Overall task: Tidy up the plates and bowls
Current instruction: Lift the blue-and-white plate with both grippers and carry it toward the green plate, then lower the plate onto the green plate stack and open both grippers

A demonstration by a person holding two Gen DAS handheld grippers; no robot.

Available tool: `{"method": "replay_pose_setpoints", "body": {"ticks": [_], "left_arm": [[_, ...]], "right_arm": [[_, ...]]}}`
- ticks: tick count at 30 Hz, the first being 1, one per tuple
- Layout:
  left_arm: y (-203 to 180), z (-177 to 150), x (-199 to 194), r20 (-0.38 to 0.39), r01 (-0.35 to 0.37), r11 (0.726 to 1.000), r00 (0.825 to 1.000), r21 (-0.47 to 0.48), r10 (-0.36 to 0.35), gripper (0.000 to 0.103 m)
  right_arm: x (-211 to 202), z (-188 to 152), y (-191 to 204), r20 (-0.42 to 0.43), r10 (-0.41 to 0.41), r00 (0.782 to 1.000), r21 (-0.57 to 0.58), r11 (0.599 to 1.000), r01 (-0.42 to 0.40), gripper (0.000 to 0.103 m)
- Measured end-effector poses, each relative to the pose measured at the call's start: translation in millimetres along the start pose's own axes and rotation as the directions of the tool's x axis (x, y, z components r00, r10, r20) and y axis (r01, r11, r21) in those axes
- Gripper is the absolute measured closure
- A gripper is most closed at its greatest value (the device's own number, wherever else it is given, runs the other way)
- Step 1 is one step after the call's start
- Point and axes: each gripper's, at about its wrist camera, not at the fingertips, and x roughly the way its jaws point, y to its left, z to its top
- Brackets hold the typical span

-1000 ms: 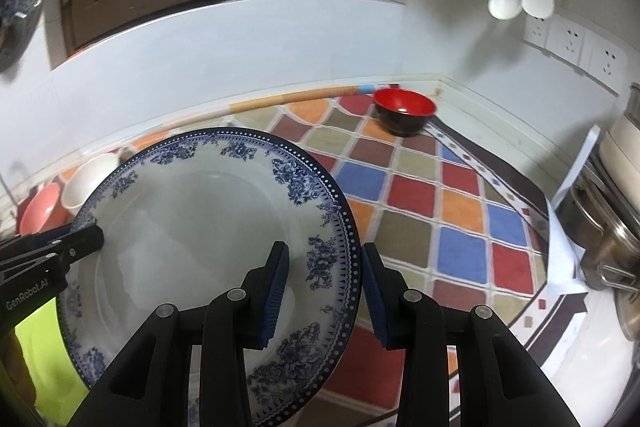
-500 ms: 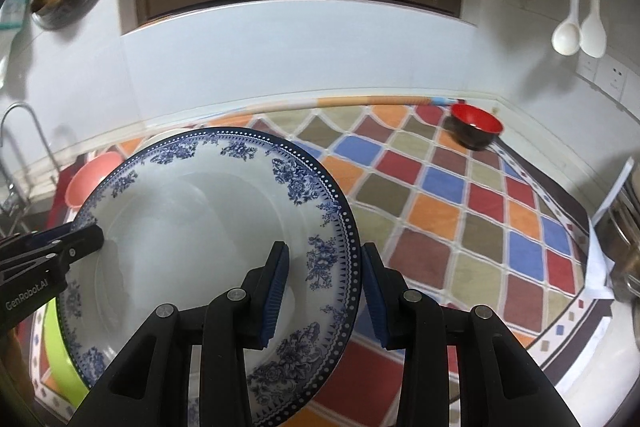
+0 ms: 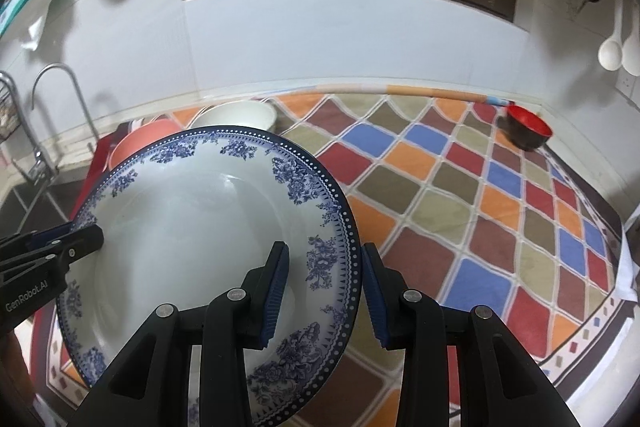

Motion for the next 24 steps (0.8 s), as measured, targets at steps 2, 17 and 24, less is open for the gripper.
{"method": "replay_pose_setpoints", "body": {"ticks": [2,17,24], "left_arm": [[6.7,-4.7,0.4,-0.011,-0.012,1.0,1.0,-0.009,0.011,0.067],[39.3,-34.7,18.8,-0.105,-0.067,0.996,0.993,-0.06,0.06,0.067],[44.6,-40.9,31.7,-0.143,-0.071,0.995,0.988,-0.071,0.06,0.067]], "right_arm": [[3.2,-2.8,9.0,-0.013,0.013,1.0,-0.014,1.0,-0.014,0.065],[27.6,-24.8,50.8,-0.119,0.067,0.991,-0.103,0.992,-0.079,0.065],[39.7,-31.8,58.4,-0.162,0.071,0.984,-0.112,0.99,-0.09,0.065]]}}
